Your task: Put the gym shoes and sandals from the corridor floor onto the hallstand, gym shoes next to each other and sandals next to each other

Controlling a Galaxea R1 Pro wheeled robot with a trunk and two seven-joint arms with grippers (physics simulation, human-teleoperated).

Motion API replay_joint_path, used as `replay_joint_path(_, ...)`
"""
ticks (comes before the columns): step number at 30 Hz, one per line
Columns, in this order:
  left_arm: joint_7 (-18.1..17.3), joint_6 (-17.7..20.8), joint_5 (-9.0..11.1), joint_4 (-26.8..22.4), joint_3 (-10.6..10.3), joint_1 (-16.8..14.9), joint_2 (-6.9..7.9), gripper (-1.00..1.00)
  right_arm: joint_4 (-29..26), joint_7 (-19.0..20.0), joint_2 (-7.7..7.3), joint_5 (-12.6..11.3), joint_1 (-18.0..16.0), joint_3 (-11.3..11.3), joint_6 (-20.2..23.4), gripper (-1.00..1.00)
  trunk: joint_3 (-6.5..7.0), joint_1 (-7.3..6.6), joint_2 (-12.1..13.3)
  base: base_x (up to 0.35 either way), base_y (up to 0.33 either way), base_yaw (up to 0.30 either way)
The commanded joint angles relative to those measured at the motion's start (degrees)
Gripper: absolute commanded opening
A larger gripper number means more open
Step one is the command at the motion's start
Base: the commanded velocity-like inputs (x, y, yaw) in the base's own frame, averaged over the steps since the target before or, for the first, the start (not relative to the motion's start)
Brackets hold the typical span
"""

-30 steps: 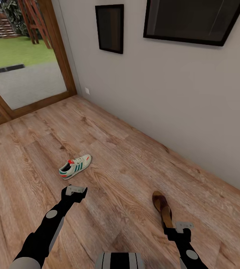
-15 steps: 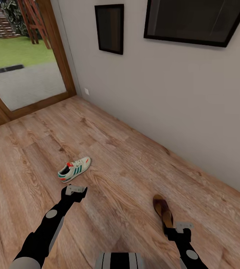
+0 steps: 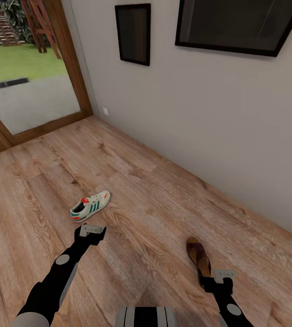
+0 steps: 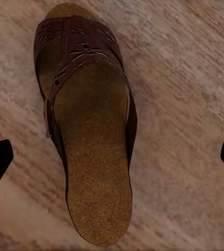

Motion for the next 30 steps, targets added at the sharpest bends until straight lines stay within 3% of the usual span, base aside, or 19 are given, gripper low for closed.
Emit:
replay_joint_path(1,-0.3,-0.2,-0.6,0.0,0.2,0.0,-0.04,1.00,0.0,-0.1,0.01,0.2,0.0,-0.1,-0.2,1.00,-0.10,-0.01,0.0,0.000,0.000,0.000)
replay_joint_path(30,-0.3,-0.2,-0.6,0.1,0.2,0.0,-0.04,1.00,0.0,-0.1,0.02,0.3,0.0,0.1,-0.2,1.00,-9.08,0.74,-0.4,0.000,0.000,0.000)
